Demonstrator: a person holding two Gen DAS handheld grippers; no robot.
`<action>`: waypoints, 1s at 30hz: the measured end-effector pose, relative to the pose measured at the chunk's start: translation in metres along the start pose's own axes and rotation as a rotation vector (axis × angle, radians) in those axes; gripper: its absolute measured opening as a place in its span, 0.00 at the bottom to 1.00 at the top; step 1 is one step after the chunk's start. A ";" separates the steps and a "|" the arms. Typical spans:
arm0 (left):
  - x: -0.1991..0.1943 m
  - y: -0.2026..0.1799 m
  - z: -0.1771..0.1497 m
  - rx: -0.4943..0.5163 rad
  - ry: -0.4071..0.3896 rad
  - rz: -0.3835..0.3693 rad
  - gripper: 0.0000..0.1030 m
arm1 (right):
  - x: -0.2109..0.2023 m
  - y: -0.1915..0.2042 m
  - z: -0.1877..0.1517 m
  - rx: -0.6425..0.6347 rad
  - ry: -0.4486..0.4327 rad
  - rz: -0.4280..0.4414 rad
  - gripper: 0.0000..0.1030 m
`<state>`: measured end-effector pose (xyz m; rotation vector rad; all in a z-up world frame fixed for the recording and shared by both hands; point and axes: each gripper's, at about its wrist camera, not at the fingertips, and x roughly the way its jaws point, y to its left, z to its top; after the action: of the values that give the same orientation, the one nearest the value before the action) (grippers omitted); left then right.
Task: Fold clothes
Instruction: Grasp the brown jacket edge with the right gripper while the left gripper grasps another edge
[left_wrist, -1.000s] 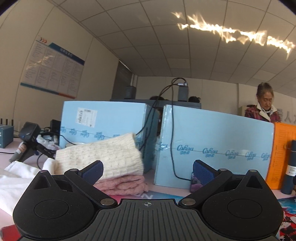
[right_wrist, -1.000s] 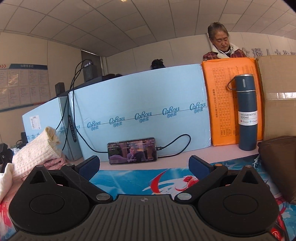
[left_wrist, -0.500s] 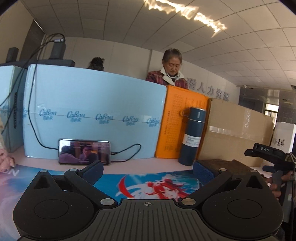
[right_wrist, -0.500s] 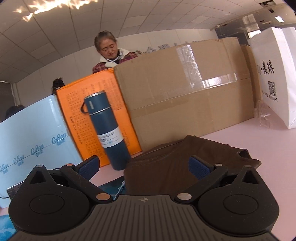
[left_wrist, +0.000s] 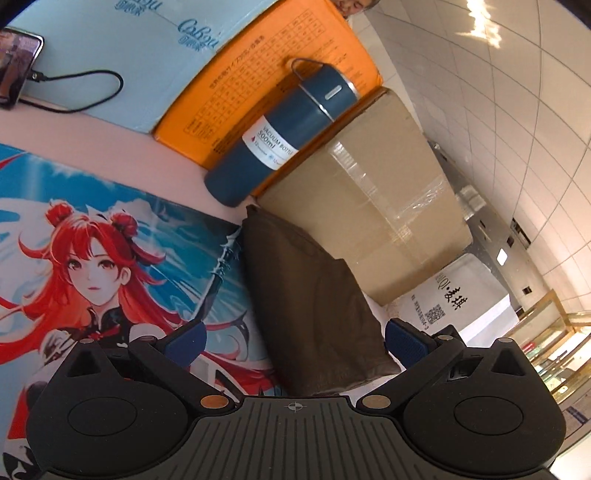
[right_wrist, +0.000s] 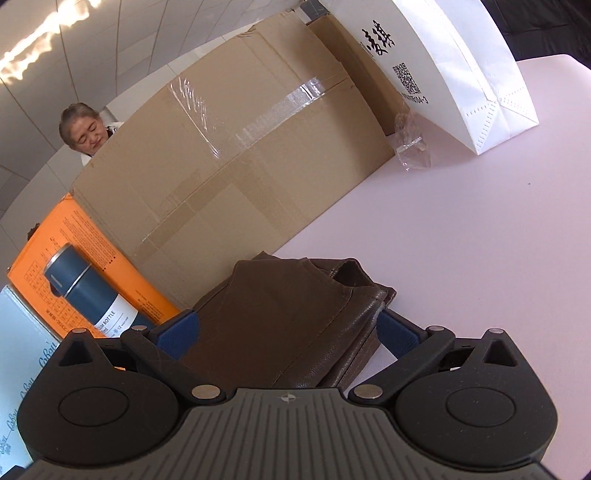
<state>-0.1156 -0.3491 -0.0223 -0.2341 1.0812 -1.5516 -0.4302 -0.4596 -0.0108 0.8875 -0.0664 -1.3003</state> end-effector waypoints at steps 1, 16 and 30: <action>0.009 0.000 0.001 -0.018 0.018 0.015 1.00 | 0.002 0.000 0.000 0.002 0.014 -0.001 1.00; 0.084 0.005 0.026 -0.058 0.110 0.029 1.00 | 0.027 -0.018 -0.004 0.147 0.133 0.064 1.00; 0.109 -0.017 0.007 0.047 0.095 -0.028 1.00 | 0.061 0.001 -0.009 0.120 0.203 0.177 0.56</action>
<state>-0.1560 -0.4484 -0.0501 -0.1451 1.1181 -1.6252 -0.4059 -0.5063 -0.0423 1.0874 -0.0632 -1.0448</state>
